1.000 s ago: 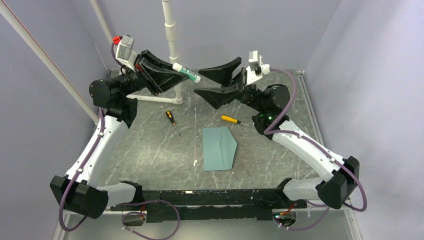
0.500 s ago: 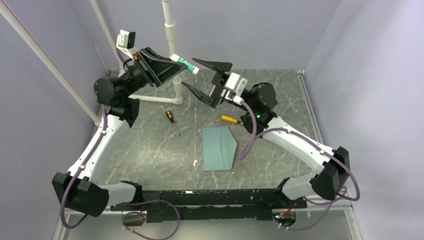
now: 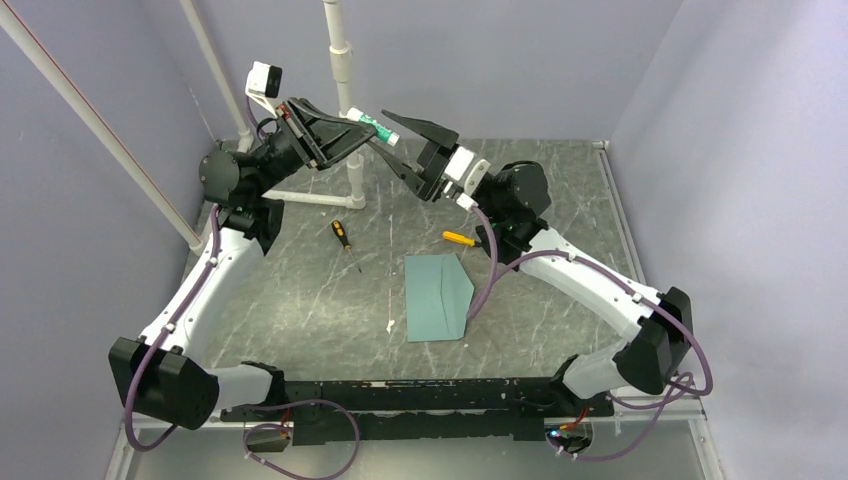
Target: Place the letter into the envelope and seal it
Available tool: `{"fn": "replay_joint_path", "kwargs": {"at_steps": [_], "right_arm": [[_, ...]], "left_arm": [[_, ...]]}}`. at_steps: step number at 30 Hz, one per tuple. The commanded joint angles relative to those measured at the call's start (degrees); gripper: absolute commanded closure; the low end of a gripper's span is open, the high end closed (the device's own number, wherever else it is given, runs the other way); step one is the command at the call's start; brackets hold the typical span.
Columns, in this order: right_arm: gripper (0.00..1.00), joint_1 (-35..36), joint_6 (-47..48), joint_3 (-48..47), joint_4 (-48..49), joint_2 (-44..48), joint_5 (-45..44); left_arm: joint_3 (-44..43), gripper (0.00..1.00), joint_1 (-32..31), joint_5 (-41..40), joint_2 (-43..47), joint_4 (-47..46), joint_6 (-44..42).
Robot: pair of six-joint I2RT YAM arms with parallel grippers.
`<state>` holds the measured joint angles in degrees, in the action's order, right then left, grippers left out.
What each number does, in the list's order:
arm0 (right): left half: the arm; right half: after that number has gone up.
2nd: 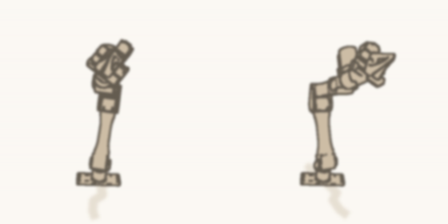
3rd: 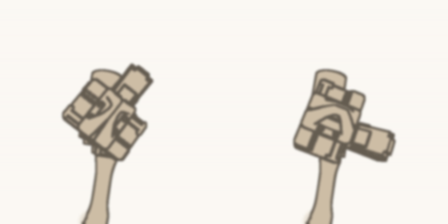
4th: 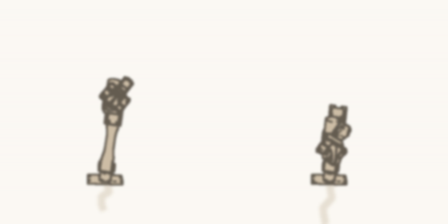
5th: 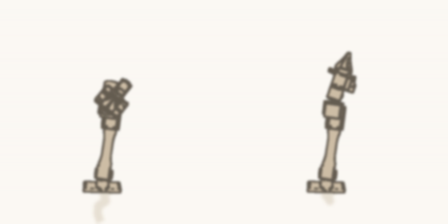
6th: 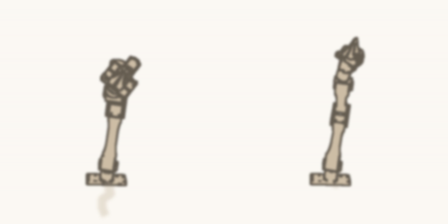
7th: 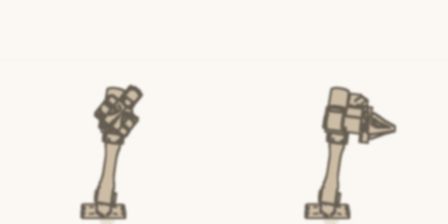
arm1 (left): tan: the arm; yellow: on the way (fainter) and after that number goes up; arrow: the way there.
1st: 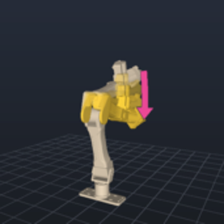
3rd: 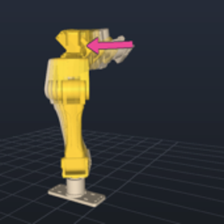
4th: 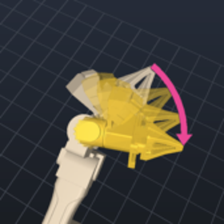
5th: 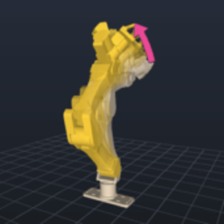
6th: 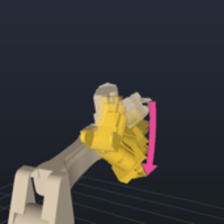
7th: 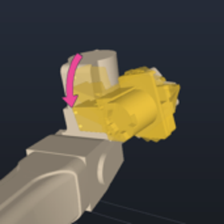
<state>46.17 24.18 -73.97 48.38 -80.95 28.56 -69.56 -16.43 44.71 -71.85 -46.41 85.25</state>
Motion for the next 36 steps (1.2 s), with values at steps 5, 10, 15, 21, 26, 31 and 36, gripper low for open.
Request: {"fn": "replay_joint_path", "kwargs": {"at_steps": [5, 10, 15, 21, 26, 31, 36], "right_arm": [[0.62, 0.24, 2.97, -5.25, -0.82, -2.47, 0.53], [0.78, 0.28, 2.65, -6.31, -2.59, -2.98, 0.03], [1.00, 0.23, 3.13, -6.14, -4.20, -2.03, -1.42], [1.00, 0.16, 4.45, -4.61, -8.27, 0.36, -1.18], [1.00, -0.15, 6.01, -3.30, -15.44, 3.68, 1.33], [1.00, -1.02, 3.83, -2.84, -19.72, 5.61, 2.76], [1.00, -1.58, 1.72, -3.35, -21.96, 5.94, 4.69]], "left_arm": [[-0.50, 0.98, -0.18, -0.24, 1.33, -0.43, 0.38], [0.02, 0.97, -0.19, -0.37, 1.56, -1.51, 0.84], [0.20, 0.94, -0.18, -0.34, 2.33, -0.19, 0.16], [-0.86, 0.32, -0.10, -0.17, 3.83, 5.74, -4.58], [-1.77, 0.16, -0.03, -0.55, 5.66, 13.06, -9.80], [-2.73, 0.14, 0.92, -0.58, 6.46, 19.70, -10.45], [-2.34, 0.16, 1.72, 1.06, 5.76, 18.96, -7.11]]}}
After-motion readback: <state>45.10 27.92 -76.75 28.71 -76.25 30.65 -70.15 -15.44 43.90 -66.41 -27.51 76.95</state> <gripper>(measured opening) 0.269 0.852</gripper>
